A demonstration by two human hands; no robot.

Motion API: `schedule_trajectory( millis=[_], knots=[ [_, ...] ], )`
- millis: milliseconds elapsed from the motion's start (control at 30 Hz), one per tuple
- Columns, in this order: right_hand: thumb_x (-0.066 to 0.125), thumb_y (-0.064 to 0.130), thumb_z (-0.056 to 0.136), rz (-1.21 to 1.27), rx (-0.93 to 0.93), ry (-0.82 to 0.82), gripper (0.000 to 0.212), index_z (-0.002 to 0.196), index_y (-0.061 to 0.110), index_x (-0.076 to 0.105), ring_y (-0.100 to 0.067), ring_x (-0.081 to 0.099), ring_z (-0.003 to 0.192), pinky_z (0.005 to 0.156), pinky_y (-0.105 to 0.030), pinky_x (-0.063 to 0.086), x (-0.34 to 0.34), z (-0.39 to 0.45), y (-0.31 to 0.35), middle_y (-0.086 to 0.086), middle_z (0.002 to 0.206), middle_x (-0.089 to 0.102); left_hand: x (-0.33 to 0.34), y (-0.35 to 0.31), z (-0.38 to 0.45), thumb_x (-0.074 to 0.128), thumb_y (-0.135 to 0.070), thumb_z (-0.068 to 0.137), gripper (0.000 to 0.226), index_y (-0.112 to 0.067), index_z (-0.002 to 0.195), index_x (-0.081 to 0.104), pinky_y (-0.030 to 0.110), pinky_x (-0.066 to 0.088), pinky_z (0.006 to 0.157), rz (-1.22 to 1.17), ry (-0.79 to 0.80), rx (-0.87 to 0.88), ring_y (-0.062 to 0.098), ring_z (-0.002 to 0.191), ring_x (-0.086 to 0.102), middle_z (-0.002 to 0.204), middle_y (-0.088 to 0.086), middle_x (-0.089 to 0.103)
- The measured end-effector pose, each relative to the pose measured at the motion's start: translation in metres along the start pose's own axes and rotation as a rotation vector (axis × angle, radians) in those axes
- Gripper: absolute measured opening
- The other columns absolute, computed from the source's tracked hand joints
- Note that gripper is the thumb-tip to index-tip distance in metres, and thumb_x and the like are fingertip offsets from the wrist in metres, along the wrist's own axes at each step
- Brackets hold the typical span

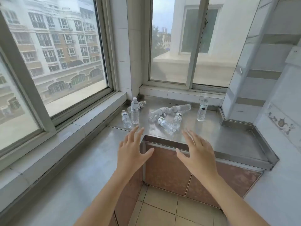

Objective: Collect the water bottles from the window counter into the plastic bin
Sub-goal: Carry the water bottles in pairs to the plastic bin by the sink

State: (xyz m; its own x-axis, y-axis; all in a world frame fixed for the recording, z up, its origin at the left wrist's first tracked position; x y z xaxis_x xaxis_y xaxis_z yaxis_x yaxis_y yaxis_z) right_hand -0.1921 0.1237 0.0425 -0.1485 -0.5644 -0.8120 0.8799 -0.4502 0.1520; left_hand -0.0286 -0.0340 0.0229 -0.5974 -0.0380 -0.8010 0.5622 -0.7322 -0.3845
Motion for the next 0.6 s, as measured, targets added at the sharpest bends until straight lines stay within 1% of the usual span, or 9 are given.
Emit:
schedule_trajectory(
  millis=[33,67,200,300,433,500,600],
  knots=[
    [0.066,0.045,0.08,0.019,0.013,0.04,0.064,0.137,0.02,0.049,-0.028,0.057,0.12,0.1,-0.053,0.044,0.011,0.004,-0.006,-0.005,0.138,0.056,0.01,0.002,0.007,0.062,-0.062,0.081,0.079,-0.03,0.149,0.036,0.042,0.037,0.107,-0.018,0.045,-0.006,0.02,0.139,0.04,0.158,-0.007,0.033],
    [0.068,0.044,0.079,0.021,0.034,0.042,0.064,0.136,0.02,0.05,-0.028,0.057,0.12,0.1,-0.053,0.045,0.019,0.009,-0.012,-0.005,0.137,0.057,0.018,0.004,0.014,0.062,-0.061,0.082,0.08,-0.031,0.15,0.034,0.041,0.036,0.108,-0.018,0.057,-0.018,0.019,0.14,0.039,0.158,-0.007,0.033],
    [0.067,0.045,0.08,0.006,0.093,0.141,0.065,0.138,0.022,0.049,-0.026,0.057,0.122,0.102,-0.05,0.044,0.06,0.028,-0.042,-0.005,0.136,0.057,0.055,0.011,0.043,0.062,-0.061,0.082,0.08,-0.031,0.15,0.034,0.038,0.037,0.107,0.005,0.109,-0.011,0.018,0.137,0.042,0.156,-0.008,0.035],
    [0.06,0.05,0.081,0.001,0.11,0.169,0.065,0.138,0.021,0.048,-0.025,0.054,0.124,0.103,-0.049,0.042,0.09,0.051,-0.065,-0.004,0.137,0.056,0.083,0.014,0.074,0.062,-0.061,0.082,0.079,-0.031,0.15,0.034,0.038,0.038,0.107,0.021,0.129,0.001,0.019,0.136,0.043,0.156,-0.007,0.035],
    [0.043,0.056,0.079,0.019,0.111,0.209,0.067,0.133,0.017,0.053,-0.028,0.059,0.116,0.097,-0.05,0.047,0.134,0.096,-0.095,-0.006,0.129,0.062,0.127,0.013,0.123,0.06,-0.062,0.083,0.08,-0.032,0.151,0.03,0.038,0.033,0.111,0.039,0.156,-0.003,0.017,0.142,0.037,0.159,-0.008,0.031],
    [0.041,0.056,0.078,0.031,0.102,0.243,0.069,0.133,0.015,0.054,-0.029,0.062,0.113,0.094,-0.051,0.049,0.159,0.122,-0.11,-0.007,0.126,0.063,0.151,0.014,0.148,0.059,-0.062,0.084,0.081,-0.033,0.152,0.028,0.038,0.03,0.113,0.058,0.185,-0.018,0.017,0.145,0.032,0.16,-0.008,0.028],
    [0.043,0.054,0.077,0.031,0.071,0.3,0.068,0.131,0.015,0.056,-0.031,0.064,0.109,0.09,-0.051,0.051,0.193,0.161,-0.129,-0.009,0.124,0.065,0.183,0.018,0.185,0.061,-0.061,0.083,0.082,-0.03,0.152,0.03,0.041,0.032,0.113,0.1,0.214,-0.051,0.02,0.145,0.034,0.161,-0.005,0.028]
  ],
)
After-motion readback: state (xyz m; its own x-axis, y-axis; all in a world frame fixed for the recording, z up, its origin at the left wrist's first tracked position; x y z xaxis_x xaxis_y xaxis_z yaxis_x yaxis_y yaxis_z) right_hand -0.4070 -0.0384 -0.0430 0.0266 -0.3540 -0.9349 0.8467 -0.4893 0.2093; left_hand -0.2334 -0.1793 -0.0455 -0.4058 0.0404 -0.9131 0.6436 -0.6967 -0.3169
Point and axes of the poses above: each hand's wrist, its own z-axis towards the middle knuckle, its own x-axis out of the palm, y = z × x, the point moved 5 cm from there along z, towards the middle knuckle
